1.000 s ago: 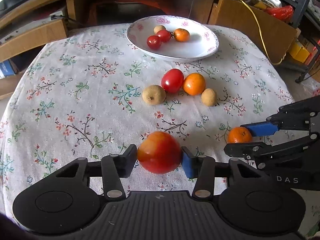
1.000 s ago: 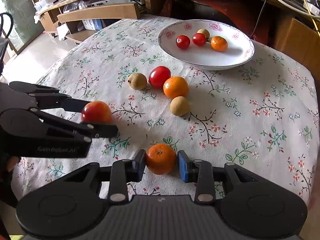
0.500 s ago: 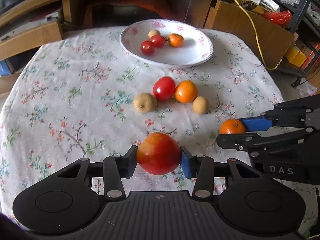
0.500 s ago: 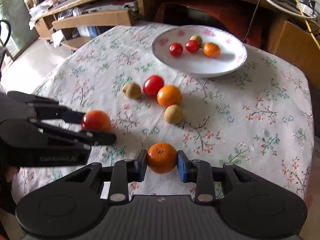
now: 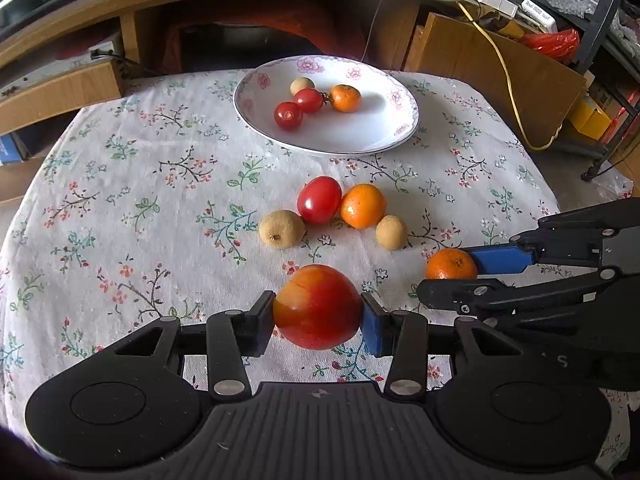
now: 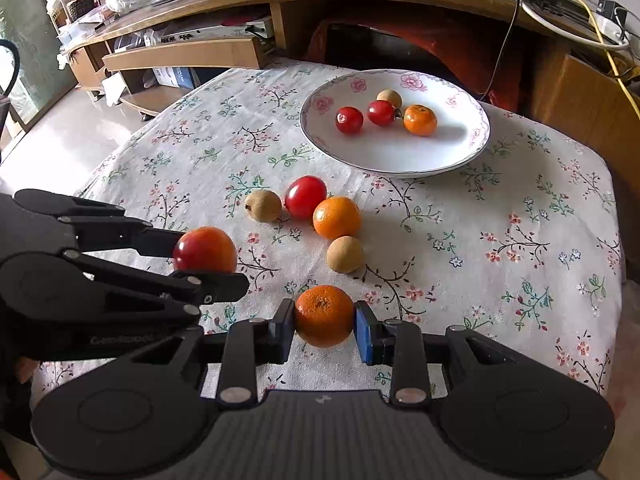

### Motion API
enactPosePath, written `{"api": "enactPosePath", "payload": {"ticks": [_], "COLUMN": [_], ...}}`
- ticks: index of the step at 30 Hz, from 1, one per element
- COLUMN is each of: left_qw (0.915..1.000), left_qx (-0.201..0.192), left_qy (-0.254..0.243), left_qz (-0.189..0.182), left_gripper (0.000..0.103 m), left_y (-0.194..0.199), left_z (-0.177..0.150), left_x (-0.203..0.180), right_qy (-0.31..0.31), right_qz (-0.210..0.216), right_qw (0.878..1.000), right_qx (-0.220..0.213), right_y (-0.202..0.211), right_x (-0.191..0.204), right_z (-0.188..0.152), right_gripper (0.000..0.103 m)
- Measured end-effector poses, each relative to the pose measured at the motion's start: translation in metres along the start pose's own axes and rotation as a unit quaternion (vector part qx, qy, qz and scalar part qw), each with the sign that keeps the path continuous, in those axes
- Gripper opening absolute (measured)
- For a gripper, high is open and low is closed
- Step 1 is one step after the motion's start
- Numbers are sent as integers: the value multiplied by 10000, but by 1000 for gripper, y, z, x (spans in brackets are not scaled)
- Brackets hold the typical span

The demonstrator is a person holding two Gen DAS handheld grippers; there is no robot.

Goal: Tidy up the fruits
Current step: 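Carry the large tomato and the mandarin toward the white bowl with both tools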

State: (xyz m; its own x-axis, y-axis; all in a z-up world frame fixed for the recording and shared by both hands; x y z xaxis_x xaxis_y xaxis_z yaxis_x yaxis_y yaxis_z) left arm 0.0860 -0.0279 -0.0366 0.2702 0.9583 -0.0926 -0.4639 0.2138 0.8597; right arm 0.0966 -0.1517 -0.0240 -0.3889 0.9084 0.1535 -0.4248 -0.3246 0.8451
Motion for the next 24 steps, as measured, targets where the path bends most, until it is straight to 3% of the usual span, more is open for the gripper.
{"api": "enactPosePath", "payload": {"ticks": [13,24], "left_qw": [9999,9993], "left_qx": [-79,-334], "left_qy": [-11,-142], "left_qz": [63,130], "left_gripper": [52,51], "left_y": [2,1], "left_z": [12,49], "left_x": [-2,-4], "right_qy": [-192,-375], "right_qz": [-37,-142], "right_qw": [9997,9985], "right_qx": [-142,-383], "right_y": [6,11], "right_x": [-7,-23], "right_z": [6,31], "right_gripper": [31,31]}}
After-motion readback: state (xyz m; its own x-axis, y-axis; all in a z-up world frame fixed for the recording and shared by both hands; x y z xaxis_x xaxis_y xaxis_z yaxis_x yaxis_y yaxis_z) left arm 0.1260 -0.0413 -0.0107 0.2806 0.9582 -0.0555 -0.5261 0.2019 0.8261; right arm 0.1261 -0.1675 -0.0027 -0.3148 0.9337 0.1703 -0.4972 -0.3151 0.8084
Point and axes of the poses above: each gripper's, at about its wrist camera, not at the fingertips, and y roughly against the way its jaws point, x to its left, z to its top, the point moved 3 cm from there along -y, roughly the way its jaws point, and after that the axes turned 1 degree about x, right-handed, at the moved point
